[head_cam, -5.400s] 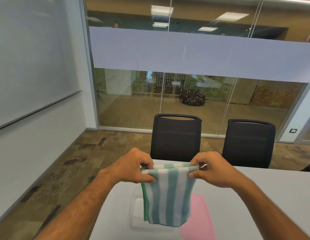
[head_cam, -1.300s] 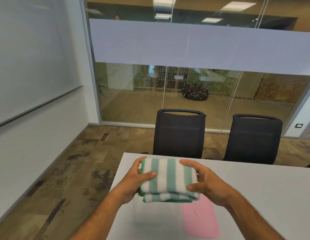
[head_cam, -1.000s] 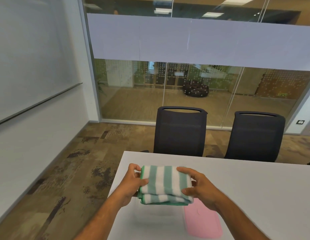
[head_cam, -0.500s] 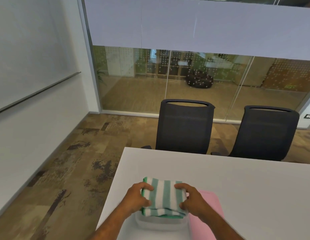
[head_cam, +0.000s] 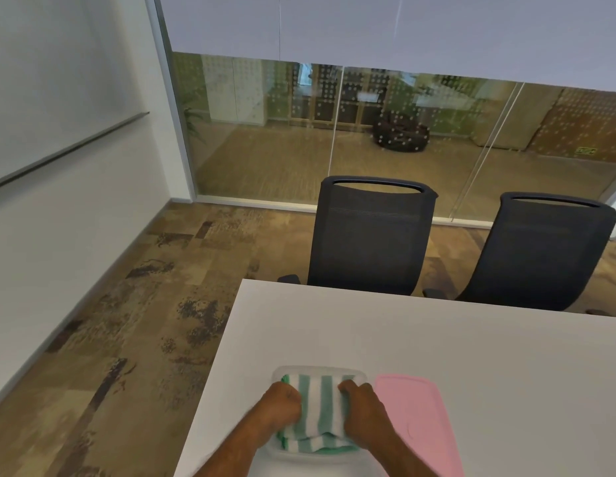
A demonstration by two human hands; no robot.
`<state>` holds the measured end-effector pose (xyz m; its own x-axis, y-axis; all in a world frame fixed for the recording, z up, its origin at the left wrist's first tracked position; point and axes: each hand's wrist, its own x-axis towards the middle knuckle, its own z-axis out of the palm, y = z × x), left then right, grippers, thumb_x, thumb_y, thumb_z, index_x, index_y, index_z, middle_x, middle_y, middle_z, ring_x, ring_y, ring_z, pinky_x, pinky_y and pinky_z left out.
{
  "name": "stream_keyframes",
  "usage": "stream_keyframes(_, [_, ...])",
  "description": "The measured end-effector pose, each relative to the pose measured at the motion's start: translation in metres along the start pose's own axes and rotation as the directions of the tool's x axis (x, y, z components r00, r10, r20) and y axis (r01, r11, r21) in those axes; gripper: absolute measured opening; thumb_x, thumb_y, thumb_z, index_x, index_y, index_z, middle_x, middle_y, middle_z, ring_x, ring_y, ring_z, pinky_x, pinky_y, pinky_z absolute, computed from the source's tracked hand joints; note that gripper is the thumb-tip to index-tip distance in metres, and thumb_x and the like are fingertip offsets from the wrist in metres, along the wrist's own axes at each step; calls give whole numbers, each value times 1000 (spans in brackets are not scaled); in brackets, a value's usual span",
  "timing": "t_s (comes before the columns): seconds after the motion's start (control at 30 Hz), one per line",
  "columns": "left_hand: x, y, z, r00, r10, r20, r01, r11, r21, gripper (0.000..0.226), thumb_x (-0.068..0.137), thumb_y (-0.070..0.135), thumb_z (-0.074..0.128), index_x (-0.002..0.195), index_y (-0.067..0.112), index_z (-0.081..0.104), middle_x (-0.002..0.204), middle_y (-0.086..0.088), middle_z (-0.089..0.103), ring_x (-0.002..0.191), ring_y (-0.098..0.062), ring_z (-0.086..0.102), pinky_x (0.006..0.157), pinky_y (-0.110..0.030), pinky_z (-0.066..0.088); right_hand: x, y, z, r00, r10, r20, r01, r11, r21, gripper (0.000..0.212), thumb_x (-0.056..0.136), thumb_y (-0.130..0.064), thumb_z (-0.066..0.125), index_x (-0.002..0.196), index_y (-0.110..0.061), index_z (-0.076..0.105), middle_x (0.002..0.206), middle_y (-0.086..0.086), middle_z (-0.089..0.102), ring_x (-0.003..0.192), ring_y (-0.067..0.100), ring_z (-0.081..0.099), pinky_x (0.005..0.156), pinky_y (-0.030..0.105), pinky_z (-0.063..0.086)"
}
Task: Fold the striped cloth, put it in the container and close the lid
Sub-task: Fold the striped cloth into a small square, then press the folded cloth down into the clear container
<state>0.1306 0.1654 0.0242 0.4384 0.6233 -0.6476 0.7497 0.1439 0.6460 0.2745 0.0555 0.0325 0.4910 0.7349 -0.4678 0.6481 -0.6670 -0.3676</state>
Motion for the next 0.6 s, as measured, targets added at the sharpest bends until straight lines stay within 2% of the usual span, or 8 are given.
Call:
stream_keyframes(0.13, [4,4,10,994,-113,-2,113,993,35,16,88,7,51,100,9,61,102,-4,61,95,-20,55,79,-21,44,3,-1,10,1000,-12,0,12,993,-120,45,87,-12,47,130,-22,47,122,12,52,112,32,63,91,34,50])
stream_keyframes(0.23, [8,1,16,990,-144,-2,144,985,91,41,80,15,59,119,2,62,115,-10,64,91,-20,57,73,-20,45,6,-3,17,1000,6,28,1,976,-220,45,90,-12,50,134,-18,46,132,15,48,116,32,61,95,38,51])
stream_keyframes(0.37, [14,-5,21,985,-163,47,158,982,101,59,70,22,67,123,0,58,116,-9,63,92,-19,60,69,-19,45,9,-9,24,999,12,32,1,931,-366,42,97,-3,40,139,-10,43,155,27,25,120,33,60,97,44,50])
stream_keyframes(0.5, [9,-2,21,988,-144,61,140,987,75,53,74,21,70,121,-2,60,119,-11,63,97,-21,63,71,-21,47,8,-8,22,1000,2,30,12,901,-433,44,97,2,38,140,-3,41,160,31,13,122,34,59,97,46,49])
stream_keyframes(0.6, [8,0,20,992,-101,75,97,993,61,51,76,23,72,120,-1,62,119,-11,64,101,-22,65,73,-21,50,4,-8,12,1000,-27,16,31,913,-406,49,92,0,50,140,-6,40,159,28,19,121,35,59,95,44,50])
